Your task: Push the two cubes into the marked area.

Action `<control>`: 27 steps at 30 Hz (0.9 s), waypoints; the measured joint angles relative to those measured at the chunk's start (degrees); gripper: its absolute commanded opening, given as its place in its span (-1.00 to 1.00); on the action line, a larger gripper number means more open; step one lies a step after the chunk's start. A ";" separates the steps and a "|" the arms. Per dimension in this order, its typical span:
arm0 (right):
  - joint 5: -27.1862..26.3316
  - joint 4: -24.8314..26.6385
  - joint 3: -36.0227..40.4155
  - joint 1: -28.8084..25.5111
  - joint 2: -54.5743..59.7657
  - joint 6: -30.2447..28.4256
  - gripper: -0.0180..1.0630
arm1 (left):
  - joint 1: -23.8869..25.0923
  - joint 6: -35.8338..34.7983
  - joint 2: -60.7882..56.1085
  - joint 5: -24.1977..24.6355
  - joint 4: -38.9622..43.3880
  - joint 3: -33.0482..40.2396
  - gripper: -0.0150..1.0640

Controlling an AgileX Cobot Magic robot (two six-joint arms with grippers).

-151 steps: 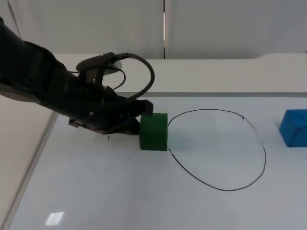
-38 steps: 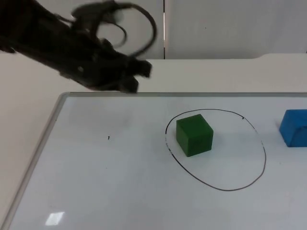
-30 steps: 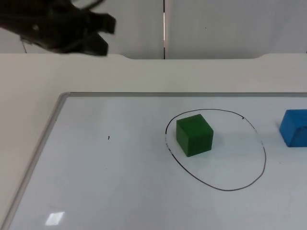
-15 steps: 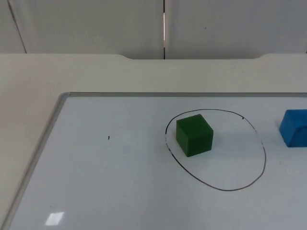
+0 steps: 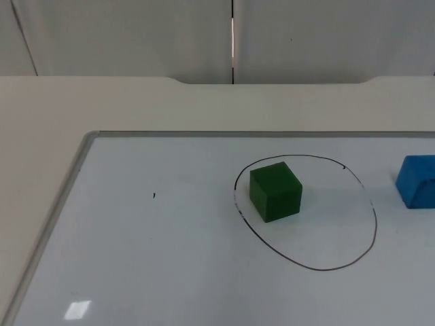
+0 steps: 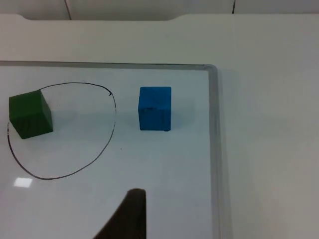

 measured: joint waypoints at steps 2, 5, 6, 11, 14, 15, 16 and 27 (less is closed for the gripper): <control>0.00 0.00 0.00 0.00 0.00 0.00 0.99 | 0.00 -0.86 -1.84 0.09 0.92 1.77 -0.98; 0.00 0.00 0.00 0.00 0.00 0.00 0.99 | 0.00 -1.81 -3.61 0.09 1.83 4.23 -0.98; 0.00 0.00 0.00 0.00 0.00 0.00 0.99 | 0.00 -2.22 -4.66 0.09 2.13 5.43 -0.98; 0.00 0.00 0.00 0.00 0.00 0.00 0.99 | 0.00 -4.00 -9.58 0.24 3.06 11.40 -0.98; 0.00 0.00 0.00 0.00 0.00 0.00 0.99 | 0.00 -5.90 -14.41 0.39 4.91 15.22 -0.98; 0.00 0.00 0.00 0.00 0.00 0.00 0.99 | 0.00 -6.79 -16.26 0.76 5.83 16.24 -0.98; 0.00 0.00 0.00 0.00 0.00 0.00 0.99 | 0.00 -6.79 -16.26 0.76 5.83 16.24 -0.98; 0.00 0.00 0.00 0.00 0.00 0.00 0.99 | 0.00 -17.28 -32.18 13.38 17.27 18.73 -0.98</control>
